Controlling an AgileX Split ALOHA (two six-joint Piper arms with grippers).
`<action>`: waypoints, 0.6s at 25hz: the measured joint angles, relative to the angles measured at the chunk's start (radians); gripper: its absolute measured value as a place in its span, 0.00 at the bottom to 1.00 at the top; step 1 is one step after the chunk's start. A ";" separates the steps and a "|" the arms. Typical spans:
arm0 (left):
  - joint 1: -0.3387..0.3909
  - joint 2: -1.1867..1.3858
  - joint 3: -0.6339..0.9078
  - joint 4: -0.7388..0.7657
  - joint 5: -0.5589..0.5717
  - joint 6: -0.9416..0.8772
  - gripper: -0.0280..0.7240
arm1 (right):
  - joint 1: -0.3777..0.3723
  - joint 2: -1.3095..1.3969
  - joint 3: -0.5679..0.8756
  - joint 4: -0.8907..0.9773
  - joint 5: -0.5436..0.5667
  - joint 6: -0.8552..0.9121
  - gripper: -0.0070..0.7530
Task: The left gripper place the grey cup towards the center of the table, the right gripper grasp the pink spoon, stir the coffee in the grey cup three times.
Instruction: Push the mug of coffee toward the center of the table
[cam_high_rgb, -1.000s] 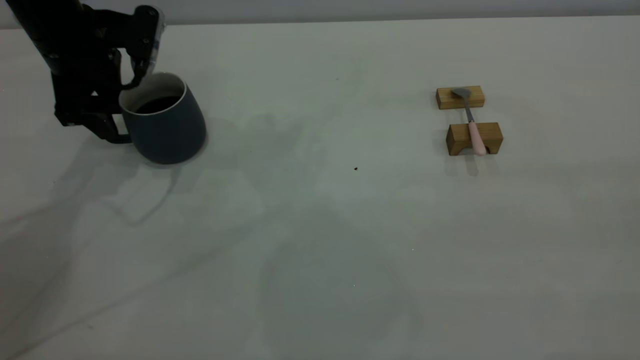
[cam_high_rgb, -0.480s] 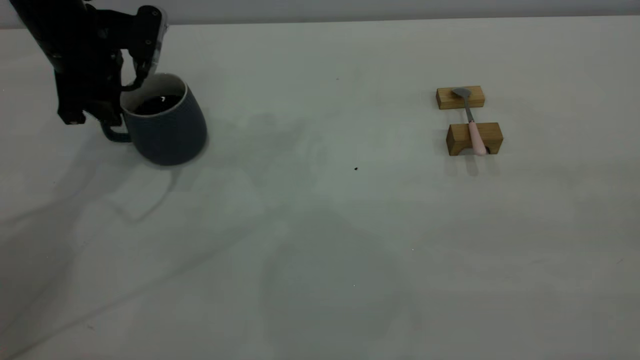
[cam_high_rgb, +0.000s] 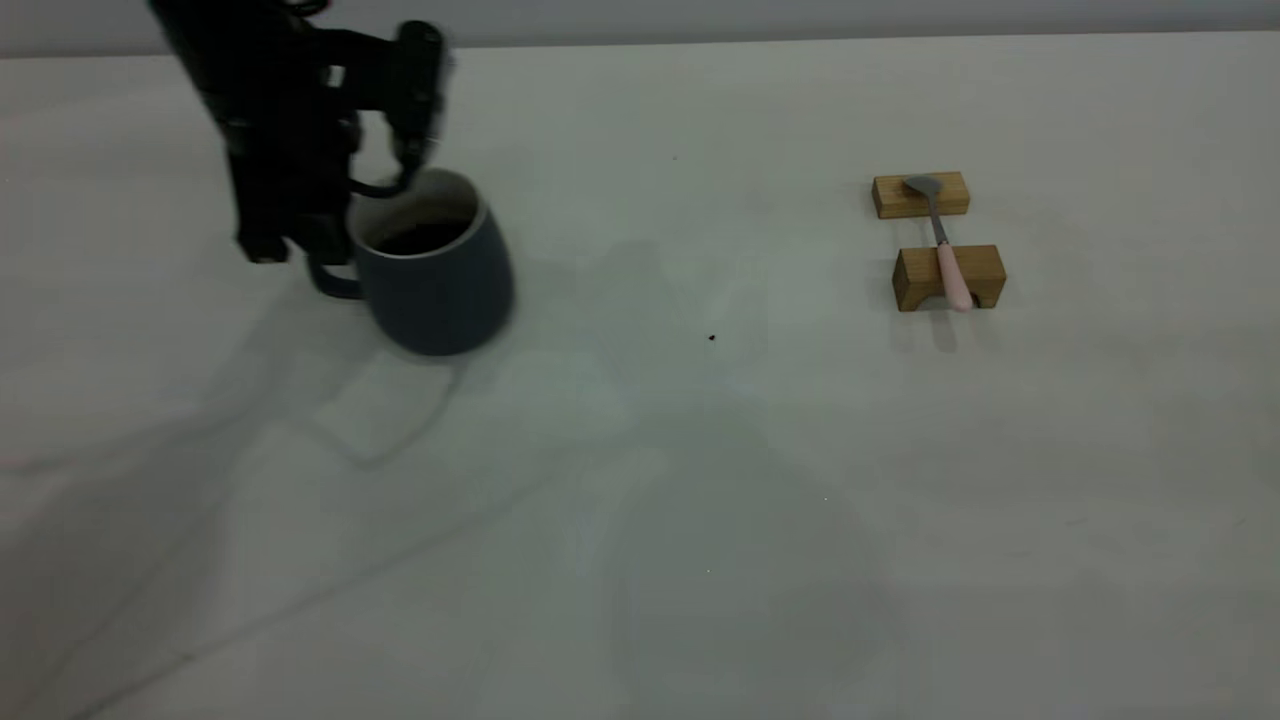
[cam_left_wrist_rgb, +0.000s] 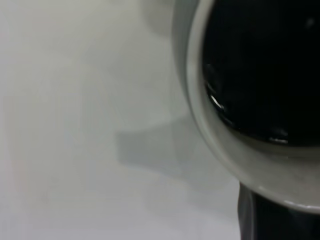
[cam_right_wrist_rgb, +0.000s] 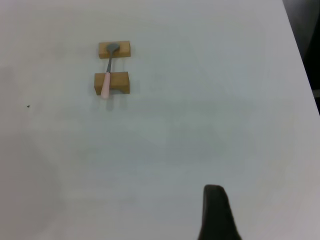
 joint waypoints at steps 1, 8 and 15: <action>-0.015 0.000 0.000 0.000 0.000 -0.013 0.31 | 0.000 0.000 0.000 0.000 0.000 0.000 0.73; -0.130 0.003 0.000 -0.001 -0.041 -0.128 0.31 | 0.000 0.000 0.000 0.000 0.000 0.000 0.73; -0.162 0.010 -0.040 -0.023 -0.042 -0.198 0.31 | 0.000 0.000 0.000 0.000 0.000 0.000 0.73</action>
